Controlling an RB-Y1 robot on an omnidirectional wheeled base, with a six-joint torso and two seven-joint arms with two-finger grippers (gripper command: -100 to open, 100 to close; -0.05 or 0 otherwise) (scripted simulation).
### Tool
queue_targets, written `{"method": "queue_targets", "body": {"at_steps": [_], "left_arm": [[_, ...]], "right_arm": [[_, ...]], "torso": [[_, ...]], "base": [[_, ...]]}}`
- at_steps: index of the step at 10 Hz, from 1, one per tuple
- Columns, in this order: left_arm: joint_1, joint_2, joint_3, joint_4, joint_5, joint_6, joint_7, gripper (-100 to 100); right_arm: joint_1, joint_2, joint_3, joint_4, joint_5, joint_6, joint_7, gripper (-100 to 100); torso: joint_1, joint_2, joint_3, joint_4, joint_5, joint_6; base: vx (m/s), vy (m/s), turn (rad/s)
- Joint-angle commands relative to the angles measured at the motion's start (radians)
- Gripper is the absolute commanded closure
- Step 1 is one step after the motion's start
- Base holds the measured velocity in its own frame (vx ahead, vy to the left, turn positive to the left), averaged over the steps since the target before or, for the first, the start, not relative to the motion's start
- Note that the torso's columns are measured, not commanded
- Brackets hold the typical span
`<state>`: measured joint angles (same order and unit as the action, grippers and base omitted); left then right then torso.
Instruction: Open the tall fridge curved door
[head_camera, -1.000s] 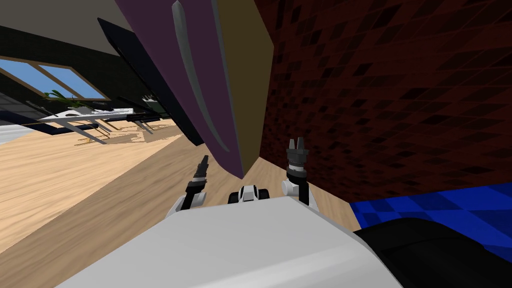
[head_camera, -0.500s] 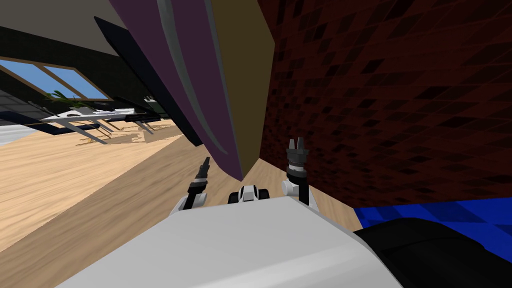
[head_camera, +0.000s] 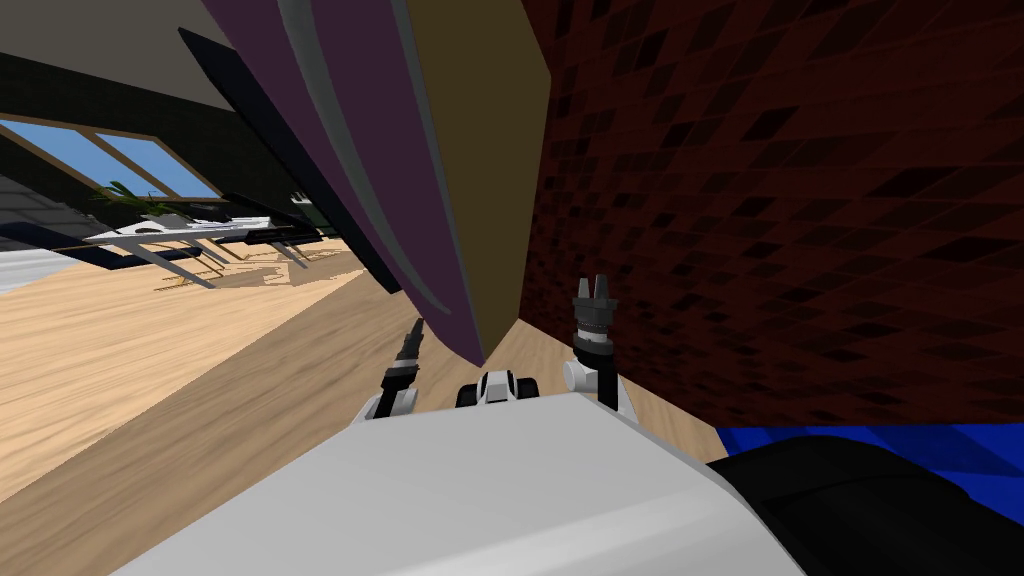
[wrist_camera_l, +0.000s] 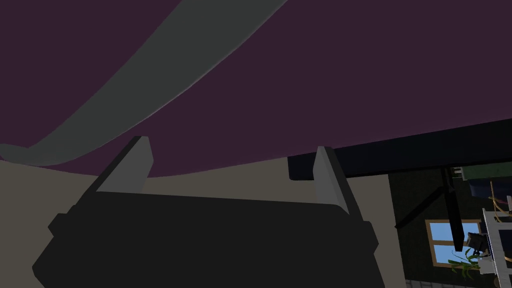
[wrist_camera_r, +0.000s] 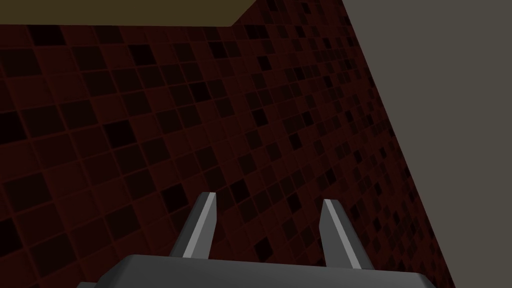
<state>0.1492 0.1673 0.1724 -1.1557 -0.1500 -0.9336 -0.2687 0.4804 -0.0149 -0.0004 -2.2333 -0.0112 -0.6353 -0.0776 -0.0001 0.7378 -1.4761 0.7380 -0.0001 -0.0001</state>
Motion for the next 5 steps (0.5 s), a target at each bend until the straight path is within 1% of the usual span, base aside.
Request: {"method": "queue_targets", "body": {"at_steps": [1, 2, 4, 5], "left_arm": [[-0.027, -0.031, 0.012, 0.074, -0.011, -0.023, -0.027, -100], [-0.027, -0.031, 0.012, 0.079, -0.011, -0.023, -0.027, -100], [-0.043, -0.067, 0.019, 0.126, -0.018, -0.038, -0.043, -100], [-0.049, -0.092, 0.022, 0.145, -0.02, -0.044, -0.049, -100]], "right_arm": [[0.0, 0.0, 0.0, 0.0, 0.0, 0.0, 0.0, 0], [0.0, 0.0, 0.0, 0.0, 0.0, 0.0, 0.0, 0], [0.0, 0.0, 0.0, 0.0, 0.0, 0.0, 0.0, 0], [0.0, 0.0, 0.0, 0.0, 0.0, 0.0, 0.0, 0]], "torso": [[0.0, -0.001, -0.001, 0.0, 0.0, 0.0], [0.0, -0.001, -0.001, 0.0, 0.0, 0.0], [0.001, 0.002, 0.001, 0.001, 0.0, 0.0], [0.0, 0.001, 0.001, 0.0, 0.0, 0.0]], "base": [[0.1, -0.05, 0.024], [0.067, -0.037, 0.007], [0.052, -0.032, 0.018], [0.056, -0.034, 0.016]]}}
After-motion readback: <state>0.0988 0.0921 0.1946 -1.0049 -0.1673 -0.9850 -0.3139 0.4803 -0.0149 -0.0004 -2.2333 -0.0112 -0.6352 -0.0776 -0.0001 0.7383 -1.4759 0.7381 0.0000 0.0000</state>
